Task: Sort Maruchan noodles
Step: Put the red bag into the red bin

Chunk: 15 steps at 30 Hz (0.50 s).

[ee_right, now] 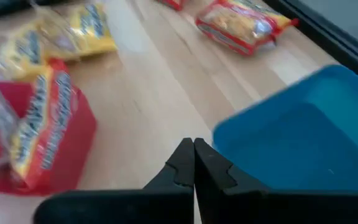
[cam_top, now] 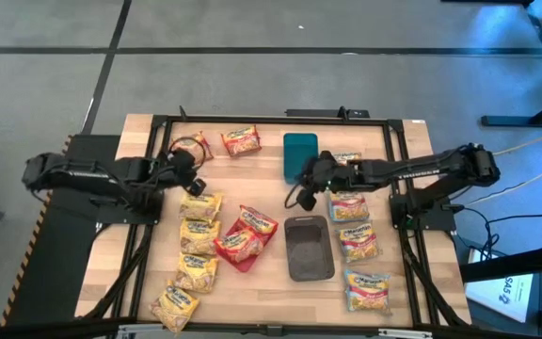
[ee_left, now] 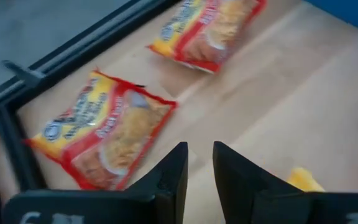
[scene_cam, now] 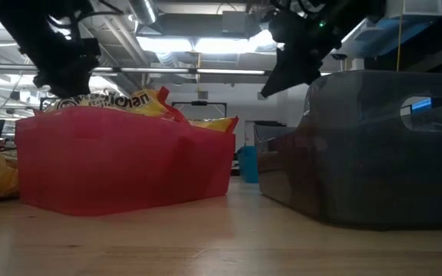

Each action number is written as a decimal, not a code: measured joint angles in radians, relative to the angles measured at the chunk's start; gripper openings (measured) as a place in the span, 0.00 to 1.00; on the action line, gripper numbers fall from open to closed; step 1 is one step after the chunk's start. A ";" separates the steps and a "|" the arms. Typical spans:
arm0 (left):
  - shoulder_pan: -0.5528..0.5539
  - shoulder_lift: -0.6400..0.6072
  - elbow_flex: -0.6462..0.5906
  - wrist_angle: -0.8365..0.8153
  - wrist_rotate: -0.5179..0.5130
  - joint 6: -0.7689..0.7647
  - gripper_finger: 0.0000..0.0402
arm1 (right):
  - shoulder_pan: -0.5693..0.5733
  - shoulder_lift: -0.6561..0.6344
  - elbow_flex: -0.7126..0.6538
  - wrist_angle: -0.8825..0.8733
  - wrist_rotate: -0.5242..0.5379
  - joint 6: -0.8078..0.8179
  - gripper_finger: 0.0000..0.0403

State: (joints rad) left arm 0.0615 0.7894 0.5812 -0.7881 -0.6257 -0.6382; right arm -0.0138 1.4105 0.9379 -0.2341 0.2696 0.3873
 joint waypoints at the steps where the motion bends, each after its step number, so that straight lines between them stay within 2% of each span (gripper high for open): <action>1: 0.031 -0.001 0.000 0.016 0.010 0.030 0.19 | -0.012 -0.001 0.001 0.018 -0.026 -0.005 0.01; 4: 0.149 0.000 0.000 0.092 0.091 0.132 0.21 | -0.050 -0.001 0.008 0.041 -0.087 -0.016 0.07; 8: 0.348 0.005 0.000 0.116 0.219 0.230 0.23 | -0.093 -0.001 0.010 0.071 -0.130 -0.003 0.20; 12: 0.557 0.015 0.000 0.117 0.287 0.253 0.25 | -0.113 -0.001 0.010 0.065 -0.130 0.008 0.35; 15: 0.696 0.015 0.000 0.119 0.379 0.249 0.27 | -0.113 -0.001 0.010 0.063 -0.121 0.008 0.45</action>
State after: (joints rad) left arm 0.7575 0.8048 0.5816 -0.6692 -0.2462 -0.3897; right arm -0.1265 1.4097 0.9478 -0.1708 0.1489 0.3957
